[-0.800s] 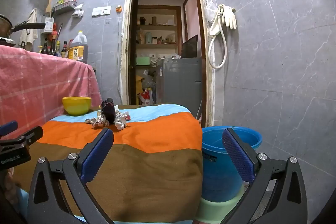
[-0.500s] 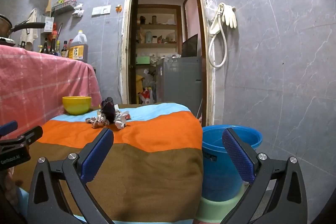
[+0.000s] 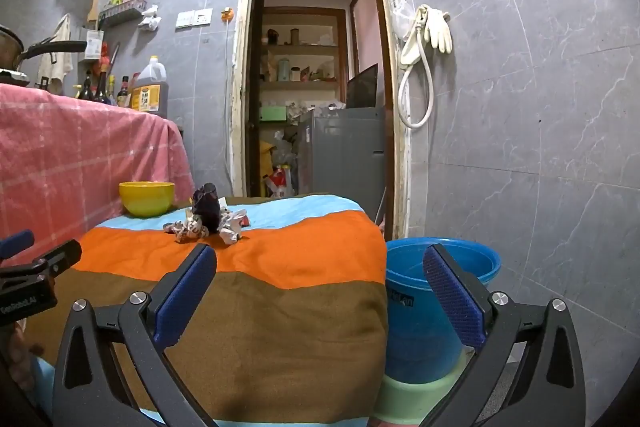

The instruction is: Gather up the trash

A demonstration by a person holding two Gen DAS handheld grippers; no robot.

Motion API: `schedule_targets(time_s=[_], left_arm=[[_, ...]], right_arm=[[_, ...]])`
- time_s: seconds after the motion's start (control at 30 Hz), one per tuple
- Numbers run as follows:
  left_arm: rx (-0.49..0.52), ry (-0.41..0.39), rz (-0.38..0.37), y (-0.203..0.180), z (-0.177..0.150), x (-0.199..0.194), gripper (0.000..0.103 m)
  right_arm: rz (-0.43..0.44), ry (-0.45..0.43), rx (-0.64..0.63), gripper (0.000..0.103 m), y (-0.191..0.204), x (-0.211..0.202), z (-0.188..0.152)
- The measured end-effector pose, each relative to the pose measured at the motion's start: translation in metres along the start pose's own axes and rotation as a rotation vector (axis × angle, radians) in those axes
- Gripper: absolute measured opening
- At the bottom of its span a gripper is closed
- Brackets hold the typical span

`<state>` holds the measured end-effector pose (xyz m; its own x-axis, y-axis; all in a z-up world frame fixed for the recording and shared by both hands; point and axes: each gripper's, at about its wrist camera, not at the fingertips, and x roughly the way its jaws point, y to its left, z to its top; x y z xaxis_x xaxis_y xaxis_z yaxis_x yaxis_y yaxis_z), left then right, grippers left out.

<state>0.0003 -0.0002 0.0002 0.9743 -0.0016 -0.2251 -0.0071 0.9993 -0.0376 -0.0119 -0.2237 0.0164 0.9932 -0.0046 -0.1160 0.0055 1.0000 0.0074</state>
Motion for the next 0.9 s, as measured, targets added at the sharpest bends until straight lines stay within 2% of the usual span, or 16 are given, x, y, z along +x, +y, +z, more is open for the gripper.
schedule_targets(time_s=[0.9], left_arm=[[-0.003,-0.004,0.000,0.0002,-0.0015,0.0022,0.101]], right_arm=[[0.000,0.003,-0.004,0.103,0.0017,0.0006,-0.0005]])
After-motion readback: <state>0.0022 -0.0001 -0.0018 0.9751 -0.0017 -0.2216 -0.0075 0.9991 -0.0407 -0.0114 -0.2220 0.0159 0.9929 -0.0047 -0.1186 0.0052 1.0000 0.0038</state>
